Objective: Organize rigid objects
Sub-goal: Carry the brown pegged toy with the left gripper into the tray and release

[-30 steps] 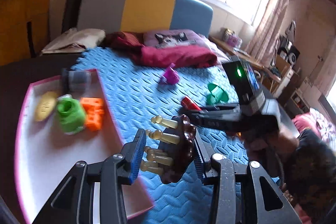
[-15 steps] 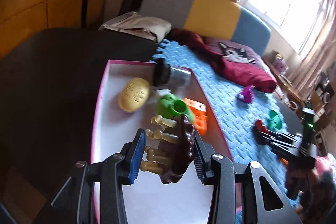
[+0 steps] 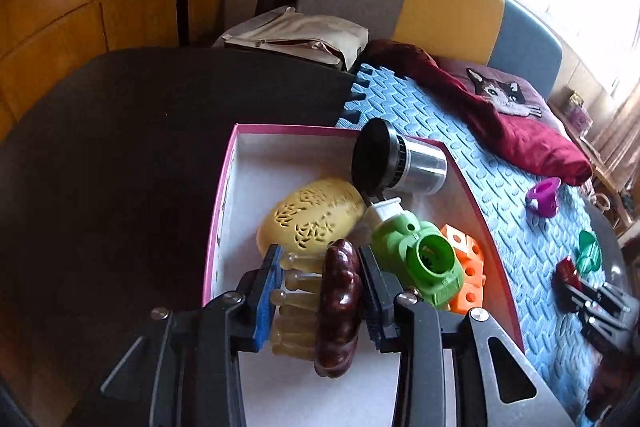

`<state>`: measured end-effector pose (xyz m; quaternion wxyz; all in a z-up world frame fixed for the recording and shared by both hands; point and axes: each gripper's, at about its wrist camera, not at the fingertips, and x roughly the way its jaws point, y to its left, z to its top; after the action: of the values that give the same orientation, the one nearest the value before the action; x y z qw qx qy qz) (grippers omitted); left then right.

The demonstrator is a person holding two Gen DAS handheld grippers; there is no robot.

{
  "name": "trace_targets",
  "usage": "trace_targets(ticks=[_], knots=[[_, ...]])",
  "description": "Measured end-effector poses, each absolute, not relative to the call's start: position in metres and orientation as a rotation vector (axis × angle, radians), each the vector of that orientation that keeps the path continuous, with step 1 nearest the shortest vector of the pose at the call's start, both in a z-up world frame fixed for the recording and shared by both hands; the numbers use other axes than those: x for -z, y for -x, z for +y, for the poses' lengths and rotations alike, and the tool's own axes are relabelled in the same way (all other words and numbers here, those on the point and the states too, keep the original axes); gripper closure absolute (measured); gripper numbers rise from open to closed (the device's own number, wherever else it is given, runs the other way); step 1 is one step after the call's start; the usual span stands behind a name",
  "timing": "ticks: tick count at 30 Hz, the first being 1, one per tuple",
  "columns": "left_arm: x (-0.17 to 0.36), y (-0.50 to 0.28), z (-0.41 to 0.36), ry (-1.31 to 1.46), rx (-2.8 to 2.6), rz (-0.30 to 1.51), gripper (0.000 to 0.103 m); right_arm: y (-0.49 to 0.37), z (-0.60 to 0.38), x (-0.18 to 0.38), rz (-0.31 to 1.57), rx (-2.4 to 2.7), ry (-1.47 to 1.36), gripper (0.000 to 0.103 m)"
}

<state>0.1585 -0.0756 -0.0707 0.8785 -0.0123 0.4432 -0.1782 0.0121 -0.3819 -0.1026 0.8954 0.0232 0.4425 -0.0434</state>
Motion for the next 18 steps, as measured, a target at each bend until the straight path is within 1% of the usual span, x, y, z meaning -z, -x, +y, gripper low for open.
trace_targets(ticks=[2,3,4,5,8,11,18], knots=[[0.07,-0.163,-0.073,0.047,0.365,0.936,0.065,-0.013,-0.382,0.102,0.918,0.091,-0.054,0.077],[0.069,-0.162,-0.072,0.045,0.363,0.931,0.056,-0.013,-0.382,0.102,0.919,0.091,-0.055,0.077],[0.068,-0.159,-0.072,0.037,0.355,0.922,0.05,-0.013,-0.382,0.102,0.919,0.092,-0.054,0.077],[0.066,-0.155,-0.071,0.031,0.345,0.905,0.042,-0.013,-0.383,0.102,0.919,0.092,-0.055,0.077],[0.062,-0.147,-0.071,0.018,0.345,0.886,0.038,-0.013,-0.383,0.102,0.92,0.091,-0.059,0.077],[0.058,-0.137,-0.069,0.002,0.329,0.86,0.03,-0.014,-0.383,0.102,0.92,0.093,-0.062,0.077],[0.044,-0.106,-0.063,-0.041,0.286,0.786,0.026,-0.013,-0.384,0.102,0.914,0.099,-0.067,0.077]])
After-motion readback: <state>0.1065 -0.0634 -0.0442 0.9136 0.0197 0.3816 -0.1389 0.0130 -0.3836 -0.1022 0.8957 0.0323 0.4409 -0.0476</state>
